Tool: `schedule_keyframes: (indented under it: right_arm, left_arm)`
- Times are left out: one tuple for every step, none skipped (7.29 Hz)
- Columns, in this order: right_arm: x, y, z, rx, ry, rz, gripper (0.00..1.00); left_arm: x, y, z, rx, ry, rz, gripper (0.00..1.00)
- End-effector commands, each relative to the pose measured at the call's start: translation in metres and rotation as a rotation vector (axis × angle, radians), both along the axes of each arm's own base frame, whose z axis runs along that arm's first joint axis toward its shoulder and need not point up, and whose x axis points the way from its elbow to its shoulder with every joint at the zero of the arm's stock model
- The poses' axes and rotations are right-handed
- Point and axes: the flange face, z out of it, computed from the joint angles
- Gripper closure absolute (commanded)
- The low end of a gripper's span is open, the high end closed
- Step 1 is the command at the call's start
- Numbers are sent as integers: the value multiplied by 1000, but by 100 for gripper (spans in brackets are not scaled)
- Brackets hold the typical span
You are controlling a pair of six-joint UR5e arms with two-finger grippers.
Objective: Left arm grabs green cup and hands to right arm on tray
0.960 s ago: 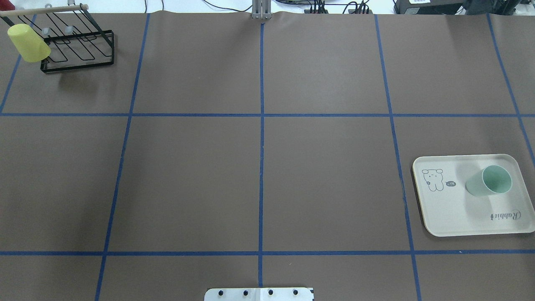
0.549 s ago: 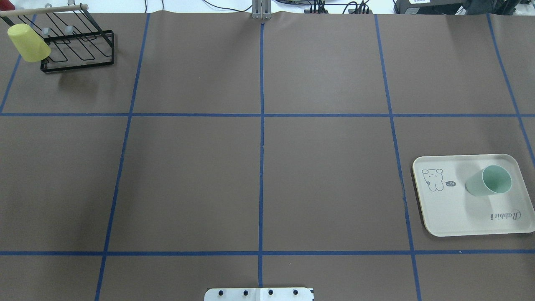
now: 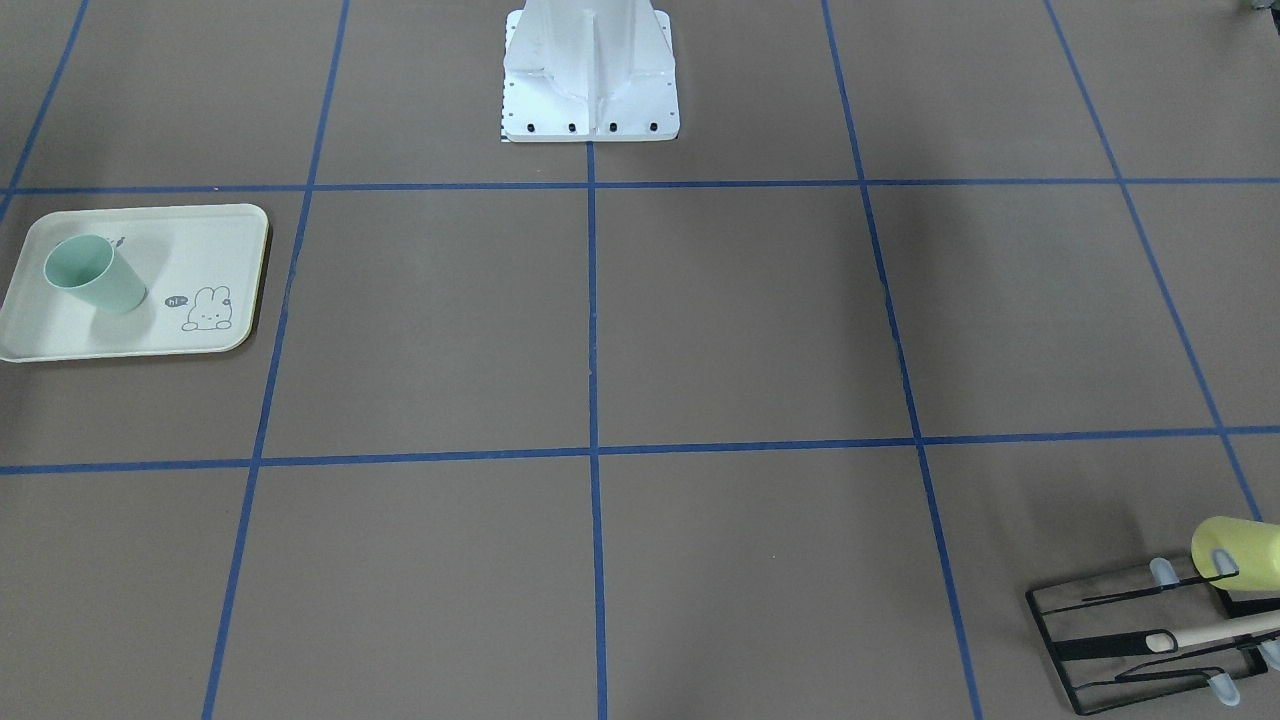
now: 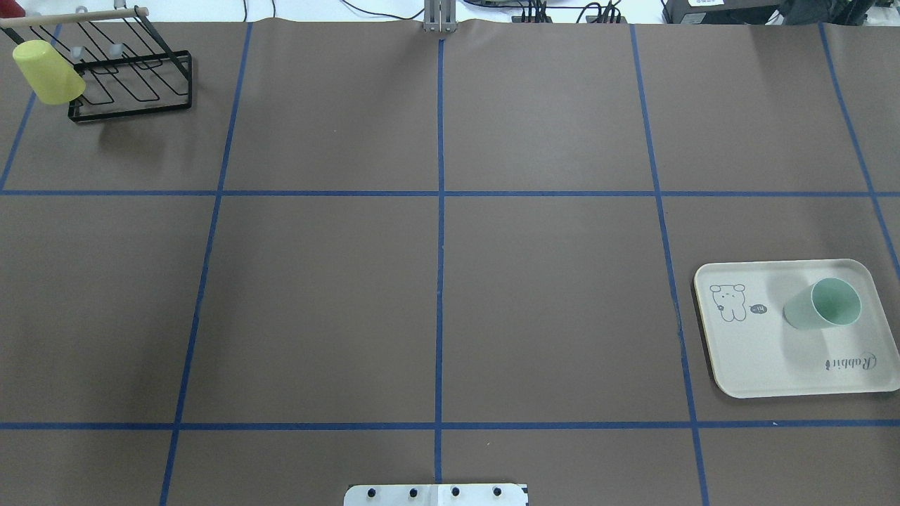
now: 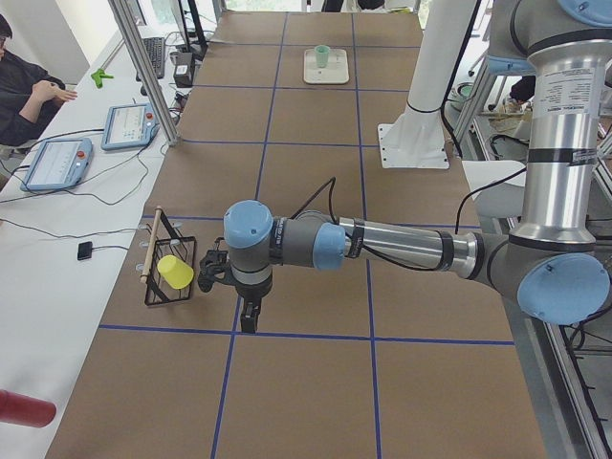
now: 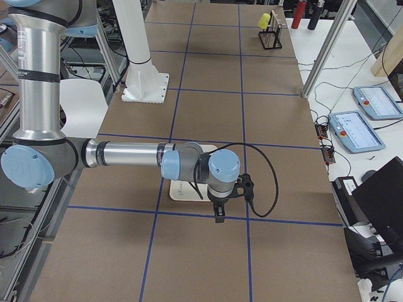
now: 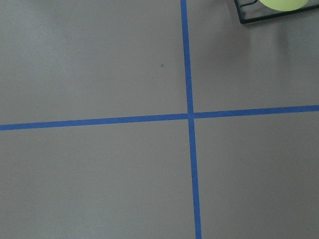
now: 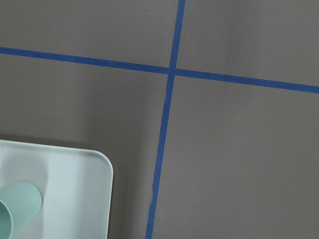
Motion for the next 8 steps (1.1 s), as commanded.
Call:
schedule_keyframes:
  right_arm:
    - [0, 0, 0, 1, 2, 0, 0]
    - [0, 0, -1, 4, 2, -1, 0]
    - [1, 0, -1, 4, 2, 0, 0]
    - [0, 0, -1, 4, 2, -1, 0]
    - [0, -1, -1, 5, 2, -1, 0]
    - [0, 0, 0, 2, 2, -1, 0]
    - [0, 0, 0, 2, 2, -1, 0]
    - [1, 0, 0, 2, 2, 0, 0]
  left_arm:
    - [0, 0, 0, 1, -1, 0, 0]
    - [0, 0, 0, -1, -1, 0, 0]
    - [0, 0, 1, -4, -1, 0, 0]
    - [0, -3, 1, 0, -3, 4, 0]
    - [0, -10, -5, 11, -3, 4, 0]
    - [0, -11, -5, 13, -4, 6, 0]
    - [0, -13, -7, 15, -5, 5, 0]
    - [0, -13, -8, 16, -4, 5, 0]
